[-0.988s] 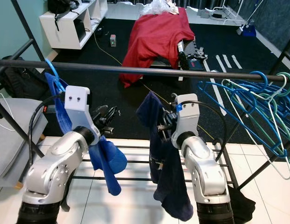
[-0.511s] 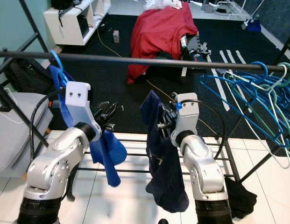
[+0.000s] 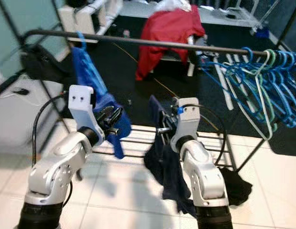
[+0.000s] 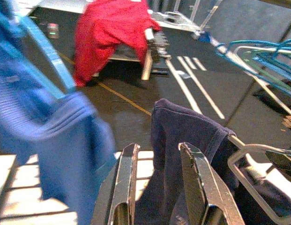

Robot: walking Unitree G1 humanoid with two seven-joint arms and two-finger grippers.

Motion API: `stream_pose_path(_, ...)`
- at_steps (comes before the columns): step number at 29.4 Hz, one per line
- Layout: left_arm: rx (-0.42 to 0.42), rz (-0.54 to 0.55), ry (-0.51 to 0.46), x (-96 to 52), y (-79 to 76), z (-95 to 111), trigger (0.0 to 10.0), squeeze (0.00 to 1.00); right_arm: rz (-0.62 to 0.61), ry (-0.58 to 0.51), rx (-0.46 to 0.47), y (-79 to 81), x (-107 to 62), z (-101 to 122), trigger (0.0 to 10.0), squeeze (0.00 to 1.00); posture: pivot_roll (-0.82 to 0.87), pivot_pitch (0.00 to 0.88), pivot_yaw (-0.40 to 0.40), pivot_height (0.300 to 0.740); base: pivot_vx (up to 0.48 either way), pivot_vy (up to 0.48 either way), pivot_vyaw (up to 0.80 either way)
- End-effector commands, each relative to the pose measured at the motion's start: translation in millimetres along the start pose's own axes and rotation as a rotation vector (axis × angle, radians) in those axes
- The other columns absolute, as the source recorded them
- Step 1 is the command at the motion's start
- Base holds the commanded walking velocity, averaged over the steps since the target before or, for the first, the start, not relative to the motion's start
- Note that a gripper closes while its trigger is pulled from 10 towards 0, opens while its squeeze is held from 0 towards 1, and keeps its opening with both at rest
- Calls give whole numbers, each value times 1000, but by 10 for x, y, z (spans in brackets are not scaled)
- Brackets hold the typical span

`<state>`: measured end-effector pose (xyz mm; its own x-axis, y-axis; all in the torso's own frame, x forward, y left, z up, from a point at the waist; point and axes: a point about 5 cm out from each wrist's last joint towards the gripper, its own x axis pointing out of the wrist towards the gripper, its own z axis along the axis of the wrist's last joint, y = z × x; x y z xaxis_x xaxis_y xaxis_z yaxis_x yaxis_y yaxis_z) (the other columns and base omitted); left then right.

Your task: Hang hanger

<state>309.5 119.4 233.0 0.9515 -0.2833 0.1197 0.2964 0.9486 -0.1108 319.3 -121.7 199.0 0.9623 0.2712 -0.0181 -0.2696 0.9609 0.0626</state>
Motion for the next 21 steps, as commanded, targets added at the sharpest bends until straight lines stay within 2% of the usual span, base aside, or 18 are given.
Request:
stream_pose_path(1,2,-13,11,-2,-16,-15,10000,0,-8,-21,8,-28,-31,21,10000,0,4,157,-28,740,-315,0,0)
stream_pose_path(21,58,-23,68,21,23,-80,10000,0,-21,-4,46,-40,-28,-26,10000,0,6,145,-16,740,-16,0,0)
